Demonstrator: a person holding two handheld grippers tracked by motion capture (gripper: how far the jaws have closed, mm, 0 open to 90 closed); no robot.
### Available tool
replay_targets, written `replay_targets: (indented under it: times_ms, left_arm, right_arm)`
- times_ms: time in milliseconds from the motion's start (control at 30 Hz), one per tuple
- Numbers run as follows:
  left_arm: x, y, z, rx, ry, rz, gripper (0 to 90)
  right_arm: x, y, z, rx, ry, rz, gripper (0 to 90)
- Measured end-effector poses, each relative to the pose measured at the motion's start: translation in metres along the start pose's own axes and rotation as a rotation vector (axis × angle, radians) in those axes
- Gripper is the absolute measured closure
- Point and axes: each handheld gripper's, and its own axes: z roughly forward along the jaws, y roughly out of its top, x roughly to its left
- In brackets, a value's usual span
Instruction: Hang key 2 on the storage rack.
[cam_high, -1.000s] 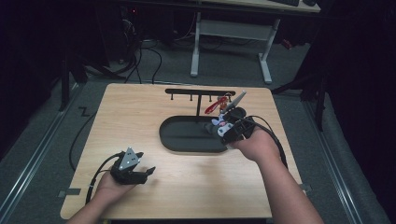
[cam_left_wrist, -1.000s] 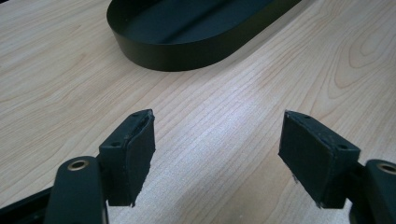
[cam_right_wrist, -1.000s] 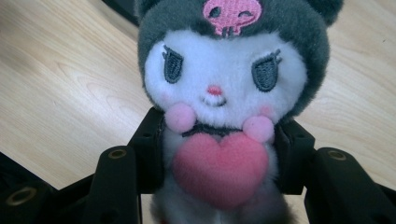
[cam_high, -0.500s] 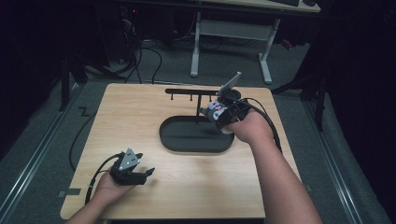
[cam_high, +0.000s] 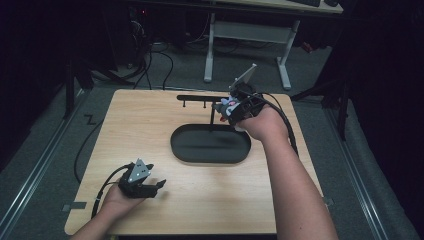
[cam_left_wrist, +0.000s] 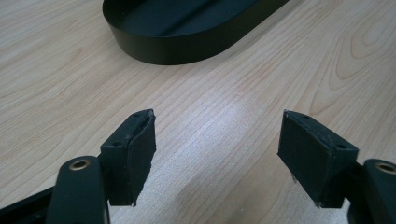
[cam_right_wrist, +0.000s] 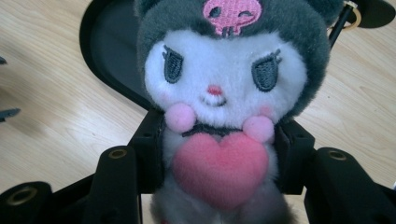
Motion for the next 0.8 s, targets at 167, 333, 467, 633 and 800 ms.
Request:
replay_targets:
  times_ms: [167, 333, 467, 633, 800]
  left_arm:
    - [0.000, 0.000, 0.000, 0.000, 0.001, 0.000, 28.2]
    - [0.001, 0.000, 0.000, 0.000, 0.002, -0.001, 28.2]
    - [0.000, 0.000, 0.000, -0.001, -0.002, -0.002, 28.3]
    - [-0.001, 0.000, 0.000, -0.003, -0.001, -0.001, 28.3]
    - [-0.001, 0.000, 0.001, 0.003, -0.001, -0.002, 28.3]
  right_arm:
    - [0.000, 0.007, 0.001, -0.015, -0.016, -0.001, 47.9]
    - [-0.004, 0.011, 0.005, -0.021, -0.053, 0.024, 47.8]
    - [-0.007, 0.002, 0.011, 0.009, -0.052, 0.029, 47.9]
    - [-0.009, -0.010, 0.021, 0.056, -0.042, 0.031, 47.9]
    - [-0.010, -0.015, 0.036, 0.071, -0.023, 0.026, 47.8]
